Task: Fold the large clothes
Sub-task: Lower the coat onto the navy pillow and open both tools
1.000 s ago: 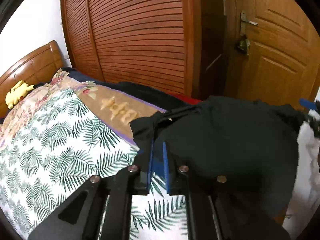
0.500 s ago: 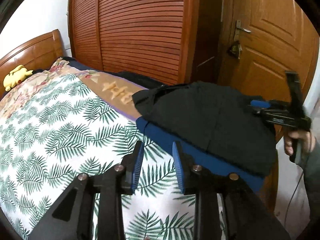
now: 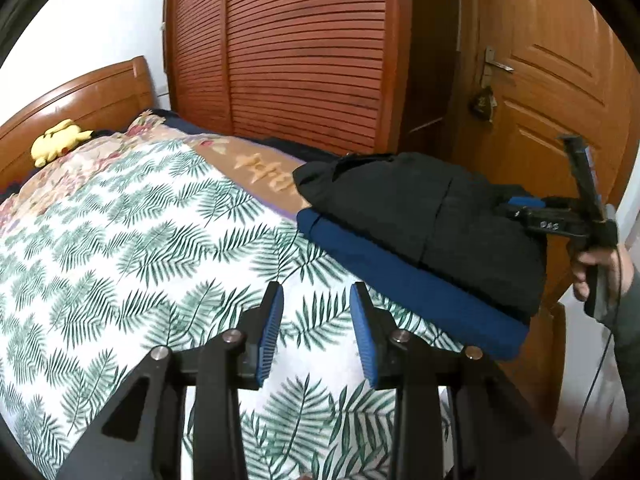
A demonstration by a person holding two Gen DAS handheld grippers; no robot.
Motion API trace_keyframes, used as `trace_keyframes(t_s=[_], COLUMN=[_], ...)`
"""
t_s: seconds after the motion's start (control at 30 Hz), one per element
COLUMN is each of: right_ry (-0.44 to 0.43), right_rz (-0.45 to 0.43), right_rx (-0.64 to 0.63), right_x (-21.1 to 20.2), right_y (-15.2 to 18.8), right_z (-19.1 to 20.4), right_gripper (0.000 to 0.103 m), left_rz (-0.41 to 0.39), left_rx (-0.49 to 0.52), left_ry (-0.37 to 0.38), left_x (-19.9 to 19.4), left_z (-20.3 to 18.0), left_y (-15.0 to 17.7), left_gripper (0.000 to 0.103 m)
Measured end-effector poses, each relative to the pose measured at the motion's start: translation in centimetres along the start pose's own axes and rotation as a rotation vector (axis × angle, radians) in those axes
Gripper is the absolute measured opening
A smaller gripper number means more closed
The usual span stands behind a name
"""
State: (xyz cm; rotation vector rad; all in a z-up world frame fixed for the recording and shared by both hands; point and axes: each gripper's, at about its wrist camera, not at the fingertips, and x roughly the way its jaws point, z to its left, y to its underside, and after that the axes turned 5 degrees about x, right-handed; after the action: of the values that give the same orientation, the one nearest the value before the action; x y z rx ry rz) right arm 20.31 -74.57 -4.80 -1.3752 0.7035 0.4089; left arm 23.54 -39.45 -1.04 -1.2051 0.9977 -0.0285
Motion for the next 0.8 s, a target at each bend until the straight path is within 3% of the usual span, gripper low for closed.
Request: trace_keyframes(t_s=[0.13,0.43,0.8], right_ry=[-0.024,-0.106,-0.273], right_rz=[-0.033,-0.109,-0.081], right_rx=[-0.033,-0.032,-0.108], right_x=[-2.0,-5.3,-4.5], right_y=[1.0,2.8,5.7], right_z=[2.0,7.5,18.8], right_gripper=[0.051,0.063,0.082], left_rz=[0.021,0.040,0.060], left_rx=[0.015,-0.021,-0.103], left_ry=[-0.026,-0.045,-0.119], left_x=[-0.7,-3.5,-8.1], left_z=[0.2,1.4,5.8], left_y=[1.3,3.9,9.2], left_gripper=[0.033,0.033,0.033])
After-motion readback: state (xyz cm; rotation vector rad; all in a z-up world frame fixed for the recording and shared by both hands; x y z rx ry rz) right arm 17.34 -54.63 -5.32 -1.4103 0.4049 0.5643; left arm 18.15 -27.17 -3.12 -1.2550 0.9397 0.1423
